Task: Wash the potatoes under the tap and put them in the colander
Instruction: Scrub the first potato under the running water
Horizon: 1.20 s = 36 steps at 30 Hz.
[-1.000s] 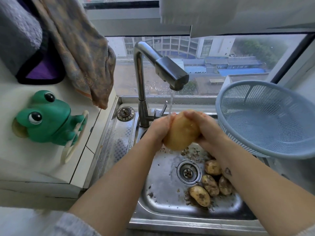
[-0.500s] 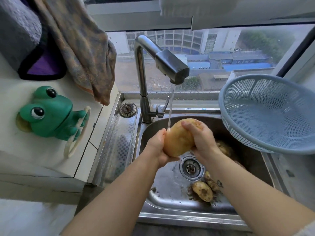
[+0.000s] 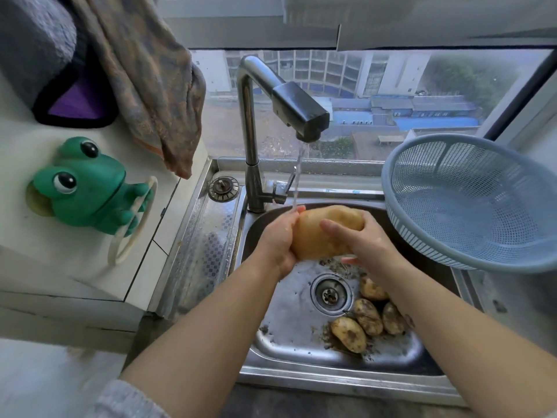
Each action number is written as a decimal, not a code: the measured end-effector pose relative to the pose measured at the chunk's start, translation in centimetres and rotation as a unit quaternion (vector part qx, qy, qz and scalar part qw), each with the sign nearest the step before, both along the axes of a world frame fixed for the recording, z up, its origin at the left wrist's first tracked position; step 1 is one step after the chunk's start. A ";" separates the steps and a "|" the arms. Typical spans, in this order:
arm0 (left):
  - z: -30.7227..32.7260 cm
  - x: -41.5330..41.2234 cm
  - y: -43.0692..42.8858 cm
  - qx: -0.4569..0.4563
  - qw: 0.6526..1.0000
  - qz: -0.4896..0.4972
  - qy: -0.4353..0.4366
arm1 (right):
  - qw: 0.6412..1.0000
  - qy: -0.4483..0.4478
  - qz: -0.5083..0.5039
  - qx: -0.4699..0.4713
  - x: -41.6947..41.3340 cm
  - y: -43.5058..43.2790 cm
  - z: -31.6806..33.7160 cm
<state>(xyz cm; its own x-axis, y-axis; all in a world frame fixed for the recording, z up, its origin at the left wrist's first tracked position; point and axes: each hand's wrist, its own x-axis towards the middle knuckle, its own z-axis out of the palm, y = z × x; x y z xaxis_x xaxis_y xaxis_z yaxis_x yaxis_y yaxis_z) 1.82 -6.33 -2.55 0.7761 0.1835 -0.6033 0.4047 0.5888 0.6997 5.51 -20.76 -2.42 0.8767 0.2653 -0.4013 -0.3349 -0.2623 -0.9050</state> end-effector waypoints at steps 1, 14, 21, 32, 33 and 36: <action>-0.5 -1.0 -0.1 0.032 0.998 -0.048 0.029 | 0.999 -0.013 0.012 -0.034 -0.2 -0.3 -0.5; -3.3 -7.6 1.4 0.230 0.915 -0.318 0.094 | 0.891 -0.135 0.255 -0.350 -3.3 0.6 -3.9; -3.8 -9.7 1.1 0.461 0.818 -0.342 -0.031 | 0.955 -0.033 0.204 -0.213 -3.2 2.3 -2.7; -3.5 -9.1 9.8 0.609 0.771 -0.089 0.166 | 0.962 0.046 0.247 -0.104 -6.5 10.5 -2.2; -3.5 -8.5 10.4 0.615 0.763 -0.081 0.182 | 0.959 0.044 0.259 -0.111 -6.6 10.7 -2.2; -3.8 -6.7 11.5 0.624 0.750 -0.070 0.210 | 0.950 0.052 0.281 -0.128 -6.6 10.7 -2.3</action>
